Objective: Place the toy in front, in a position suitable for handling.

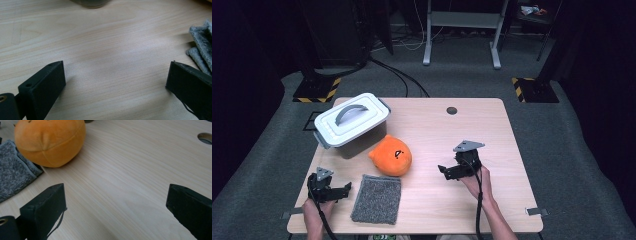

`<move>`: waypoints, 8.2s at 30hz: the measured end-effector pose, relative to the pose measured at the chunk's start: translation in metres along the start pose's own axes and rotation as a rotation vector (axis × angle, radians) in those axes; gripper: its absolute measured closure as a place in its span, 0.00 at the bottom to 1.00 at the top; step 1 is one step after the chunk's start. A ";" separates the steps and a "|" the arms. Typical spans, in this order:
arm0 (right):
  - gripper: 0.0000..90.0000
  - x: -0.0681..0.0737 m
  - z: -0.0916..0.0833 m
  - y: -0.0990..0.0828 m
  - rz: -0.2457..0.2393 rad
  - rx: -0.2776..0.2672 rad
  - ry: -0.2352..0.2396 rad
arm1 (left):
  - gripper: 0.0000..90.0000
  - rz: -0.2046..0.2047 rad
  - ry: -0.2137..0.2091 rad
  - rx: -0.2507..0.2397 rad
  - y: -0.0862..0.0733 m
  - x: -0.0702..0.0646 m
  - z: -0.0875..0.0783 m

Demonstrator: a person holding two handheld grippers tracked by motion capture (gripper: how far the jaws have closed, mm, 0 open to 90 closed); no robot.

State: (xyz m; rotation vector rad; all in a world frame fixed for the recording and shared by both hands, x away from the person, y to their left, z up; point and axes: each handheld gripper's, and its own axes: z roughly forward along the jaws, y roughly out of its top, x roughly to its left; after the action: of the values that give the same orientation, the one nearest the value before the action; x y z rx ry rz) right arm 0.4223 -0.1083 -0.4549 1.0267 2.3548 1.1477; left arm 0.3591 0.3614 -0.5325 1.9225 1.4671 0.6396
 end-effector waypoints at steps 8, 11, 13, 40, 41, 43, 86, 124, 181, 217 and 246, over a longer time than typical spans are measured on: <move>0.02 0.021 0.015 0.019 -0.031 0.004 0.049 | 0.02 0.000 0.000 0.000 0.000 0.000 0.000; 0.02 0.029 0.022 0.026 -0.050 0.007 0.063 | 0.02 0.001 0.000 0.000 0.000 0.000 0.000; 0.02 0.034 0.027 0.030 -0.055 0.013 0.077 | 0.02 0.000 0.000 -0.001 0.000 0.000 0.000; 0.12 0.093 0.085 0.076 -0.099 0.044 0.139 | 0.02 0.002 -0.003 0.002 0.000 0.000 0.000; 0.14 0.094 0.087 0.077 -0.105 0.048 0.140 | 0.02 0.001 -0.002 -0.001 0.000 0.000 0.000; 0.15 0.096 0.090 0.079 -0.105 0.052 0.130 | 0.02 0.003 -0.006 0.007 0.000 0.000 -0.001; 0.79 0.091 0.091 0.071 -0.089 0.005 0.115 | 0.02 0.001 -0.002 0.004 0.000 0.000 0.000; 0.79 0.038 0.002 0.054 -0.106 -0.067 0.015 | 0.02 0.001 0.000 0.007 0.000 0.001 -0.001; 0.74 -0.031 -0.015 -0.003 -0.137 0.064 -0.063 | 0.02 -0.001 0.002 0.008 0.000 0.000 -0.001; 0.21 -0.027 -0.010 0.012 0.265 0.090 -0.160 | 0.02 -0.003 0.005 0.001 0.000 0.000 0.000; 0.76 -0.038 -0.010 0.003 0.186 0.057 -0.058 | 0.02 -0.005 0.007 -0.002 0.000 0.000 0.000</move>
State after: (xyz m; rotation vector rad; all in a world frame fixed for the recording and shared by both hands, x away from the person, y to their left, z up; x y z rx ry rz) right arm 0.4438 -0.1401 -0.4472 1.3050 2.2977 1.1028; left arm 0.3589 0.3614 -0.5326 1.9165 1.4742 0.6457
